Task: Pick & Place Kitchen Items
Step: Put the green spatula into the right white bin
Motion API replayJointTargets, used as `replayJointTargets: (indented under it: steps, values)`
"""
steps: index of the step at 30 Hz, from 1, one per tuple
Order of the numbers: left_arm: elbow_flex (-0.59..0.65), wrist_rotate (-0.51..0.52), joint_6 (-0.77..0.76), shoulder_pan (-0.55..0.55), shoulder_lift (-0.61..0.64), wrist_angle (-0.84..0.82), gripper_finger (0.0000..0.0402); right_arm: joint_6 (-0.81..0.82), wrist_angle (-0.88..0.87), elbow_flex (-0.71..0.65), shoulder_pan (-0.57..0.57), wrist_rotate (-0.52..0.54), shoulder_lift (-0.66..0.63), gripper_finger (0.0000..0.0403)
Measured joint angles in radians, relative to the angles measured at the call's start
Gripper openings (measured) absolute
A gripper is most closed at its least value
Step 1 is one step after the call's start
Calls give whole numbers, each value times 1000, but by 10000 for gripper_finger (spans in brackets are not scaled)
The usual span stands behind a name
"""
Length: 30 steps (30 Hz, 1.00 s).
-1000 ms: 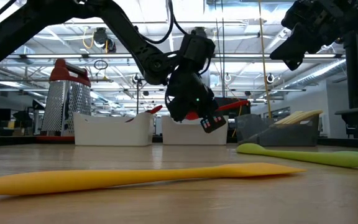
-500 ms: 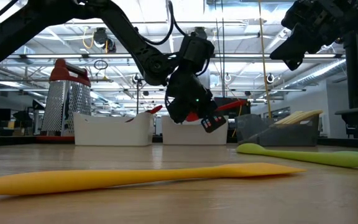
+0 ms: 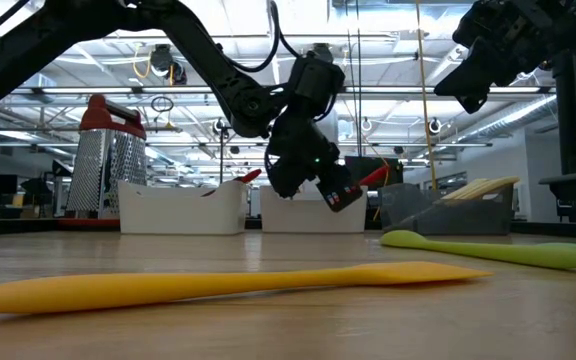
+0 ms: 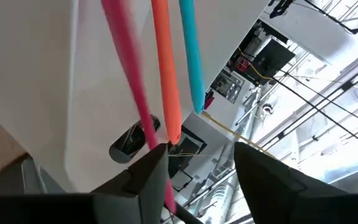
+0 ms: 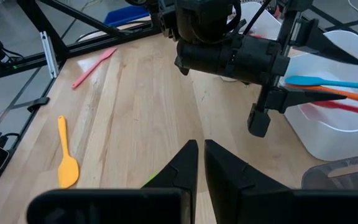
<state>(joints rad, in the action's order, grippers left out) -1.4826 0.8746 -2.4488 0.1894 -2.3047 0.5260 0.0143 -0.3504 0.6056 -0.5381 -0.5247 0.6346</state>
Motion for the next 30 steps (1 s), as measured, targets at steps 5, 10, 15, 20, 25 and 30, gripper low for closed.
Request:
replayJointTargets:
  steps: [5,10,15,20,25,30]
  values:
    - [0,32,25,-1,0,111,208,1,0,0,0,0,0,20]
    - [1,50,227,0,0,318,209,1,0,0,0,0,0,20]
    - [1,-9,493,-15,0,562,209,0,-8,0,0,0,0,20]
    - [1,-183,773,-47,1,721,209,0,-66,0,0,-2,0,20]
    - [1,-331,971,-88,1,762,209,0,-141,0,3,-7,-13,20]
    - [1,-480,1052,-119,1,737,209,40,-219,0,4,-96,-52,20]
